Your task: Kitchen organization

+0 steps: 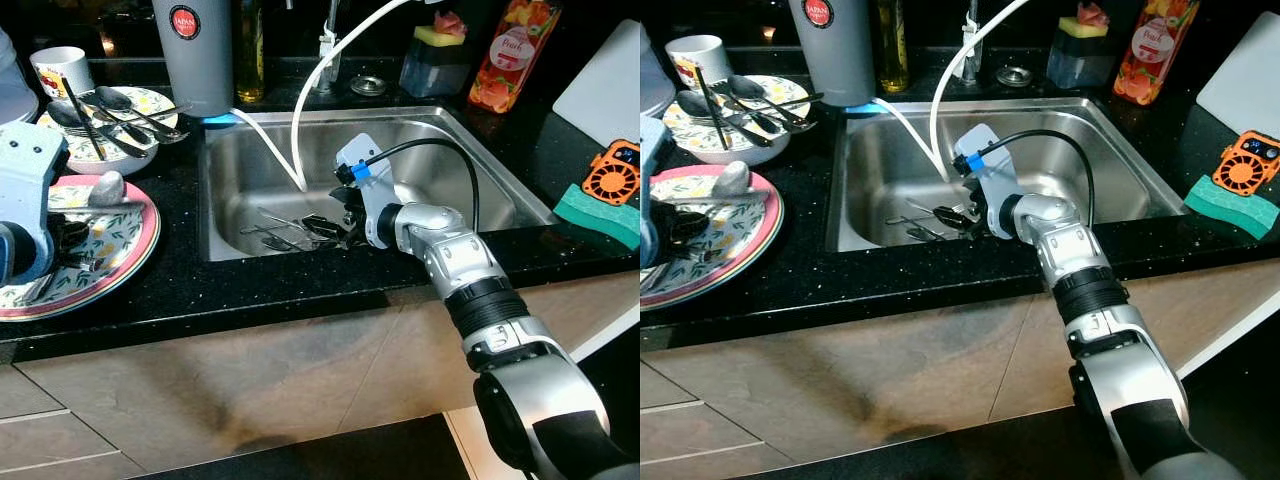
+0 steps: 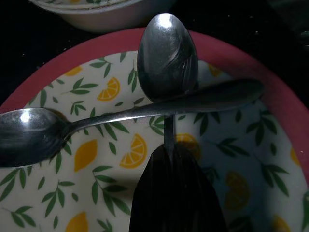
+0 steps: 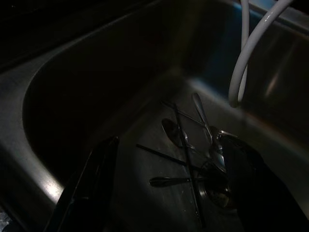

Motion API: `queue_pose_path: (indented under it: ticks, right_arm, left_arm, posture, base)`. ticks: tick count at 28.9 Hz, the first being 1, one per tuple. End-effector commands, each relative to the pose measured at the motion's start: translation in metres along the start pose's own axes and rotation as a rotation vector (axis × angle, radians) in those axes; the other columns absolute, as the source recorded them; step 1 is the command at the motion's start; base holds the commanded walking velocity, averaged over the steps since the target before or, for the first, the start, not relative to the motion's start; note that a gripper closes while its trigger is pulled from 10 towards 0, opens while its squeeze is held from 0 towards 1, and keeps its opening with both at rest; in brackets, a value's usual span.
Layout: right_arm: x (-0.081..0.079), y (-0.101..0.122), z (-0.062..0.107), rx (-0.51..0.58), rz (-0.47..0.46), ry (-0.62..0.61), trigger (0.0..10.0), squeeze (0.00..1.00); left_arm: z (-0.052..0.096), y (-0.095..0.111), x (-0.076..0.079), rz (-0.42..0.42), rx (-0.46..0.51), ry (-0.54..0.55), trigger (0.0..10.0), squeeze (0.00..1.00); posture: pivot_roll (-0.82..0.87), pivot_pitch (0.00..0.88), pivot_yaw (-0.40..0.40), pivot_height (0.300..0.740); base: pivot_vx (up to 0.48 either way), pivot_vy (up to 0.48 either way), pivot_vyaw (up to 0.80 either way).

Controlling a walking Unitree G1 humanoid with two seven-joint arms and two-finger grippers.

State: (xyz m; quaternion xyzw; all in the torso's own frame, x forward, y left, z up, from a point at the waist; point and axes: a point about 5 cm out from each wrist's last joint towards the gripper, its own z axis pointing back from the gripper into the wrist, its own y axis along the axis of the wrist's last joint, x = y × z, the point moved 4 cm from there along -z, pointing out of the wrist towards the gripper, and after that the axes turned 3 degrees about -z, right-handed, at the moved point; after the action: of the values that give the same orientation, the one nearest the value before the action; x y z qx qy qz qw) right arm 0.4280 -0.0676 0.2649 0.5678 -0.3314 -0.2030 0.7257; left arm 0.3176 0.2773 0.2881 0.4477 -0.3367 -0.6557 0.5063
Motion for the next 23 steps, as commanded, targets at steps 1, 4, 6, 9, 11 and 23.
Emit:
queue_pose_path:
  ticks: [1, 4, 6, 9, 11, 23]
  right_arm:
    - [0.001, 0.001, 0.000, -0.003, 0.015, 0.006, 10.0, 0.00]
    - [0.002, 0.002, 0.001, -0.002, 0.017, 0.003, 10.0, 0.00]
    - [0.003, 0.002, 0.001, -0.001, 0.018, 0.001, 10.0, 0.00]
    - [0.003, 0.003, 0.001, 0.000, 0.017, -0.001, 10.0, 0.00]
    - [0.004, 0.003, 0.001, 0.000, 0.018, -0.002, 10.0, 0.00]
    - [0.005, 0.000, 0.000, -0.005, 0.017, -0.015, 10.0, 0.00]
  left_arm:
    - [-0.001, 0.005, 0.013, 0.017, 0.031, -0.059, 0.0, 0.00]
    - [-0.001, 0.016, 0.029, 0.023, 0.082, -0.143, 0.0, 0.00]
    - [0.001, 0.021, 0.040, 0.027, 0.107, -0.202, 0.0, 0.00]
    - [0.003, 0.028, 0.051, 0.048, 0.135, -0.269, 0.0, 0.00]
    - [0.003, 0.031, 0.055, 0.051, 0.152, -0.298, 0.0, 0.00]
    - [-0.033, 0.053, 0.094, 0.071, 0.296, -0.389, 0.0, 0.00]
  posture:
    - [0.01, 0.153, -0.051, 0.740]
    - [0.01, 0.155, -0.051, 0.740]
    - [0.01, 0.157, -0.051, 0.740]
    - [0.01, 0.157, -0.052, 0.740]
    - [0.01, 0.157, -0.052, 0.740]
    - [0.01, 0.163, -0.060, 0.740]
  base:
    - [0.000, 0.000, 0.00]
    - [0.000, 0.000, 0.00]
    - [0.000, 0.000, 0.00]
    - [0.000, 0.000, 0.00]
    - [0.000, 0.000, 0.00]
    - [0.000, 0.000, 0.00]
